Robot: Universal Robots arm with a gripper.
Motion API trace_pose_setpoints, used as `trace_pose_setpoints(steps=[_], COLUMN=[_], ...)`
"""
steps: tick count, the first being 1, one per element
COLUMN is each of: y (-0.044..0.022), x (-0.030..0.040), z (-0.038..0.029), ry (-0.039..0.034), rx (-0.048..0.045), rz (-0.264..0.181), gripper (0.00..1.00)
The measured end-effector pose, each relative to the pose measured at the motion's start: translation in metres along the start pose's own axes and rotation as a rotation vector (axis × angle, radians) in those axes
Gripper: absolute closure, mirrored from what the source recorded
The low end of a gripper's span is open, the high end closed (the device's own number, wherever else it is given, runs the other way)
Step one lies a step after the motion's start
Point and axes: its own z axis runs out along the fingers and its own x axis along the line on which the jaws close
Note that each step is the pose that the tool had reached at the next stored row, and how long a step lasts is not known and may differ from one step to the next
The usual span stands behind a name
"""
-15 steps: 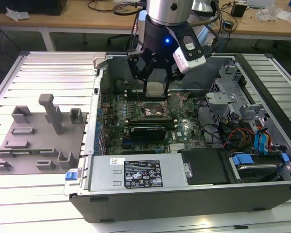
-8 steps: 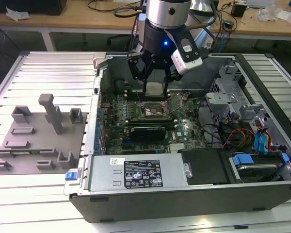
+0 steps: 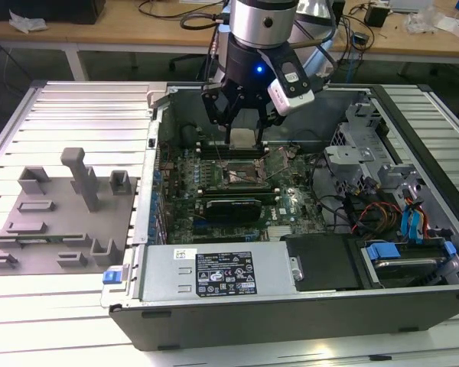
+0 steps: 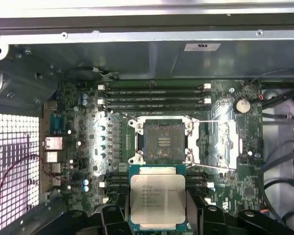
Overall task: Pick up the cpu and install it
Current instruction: 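Pick up the cpu and move it towards the insertion slot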
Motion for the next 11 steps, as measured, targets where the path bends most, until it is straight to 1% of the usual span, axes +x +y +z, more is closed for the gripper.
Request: trace_pose_setpoints(steps=[3,6,7,8,11], y=[0.0028,0.0061,0.0091,0.0107,0.0129], x=[-0.0002,-0.0003,-0.0003,-0.0003,-0.0005], z=[0.0032,0.0071,0.0099,0.0120,0.0184], ry=[-0.0014,-0.0036,-0.0044,-0.0045,-0.0046], rx=[0.0004,0.0007,0.0010,0.0011,0.0010], rz=[-0.010,-0.030,-0.039,-0.041,-0.041], gripper=[0.46,0.46,0.46,0.46,0.46])
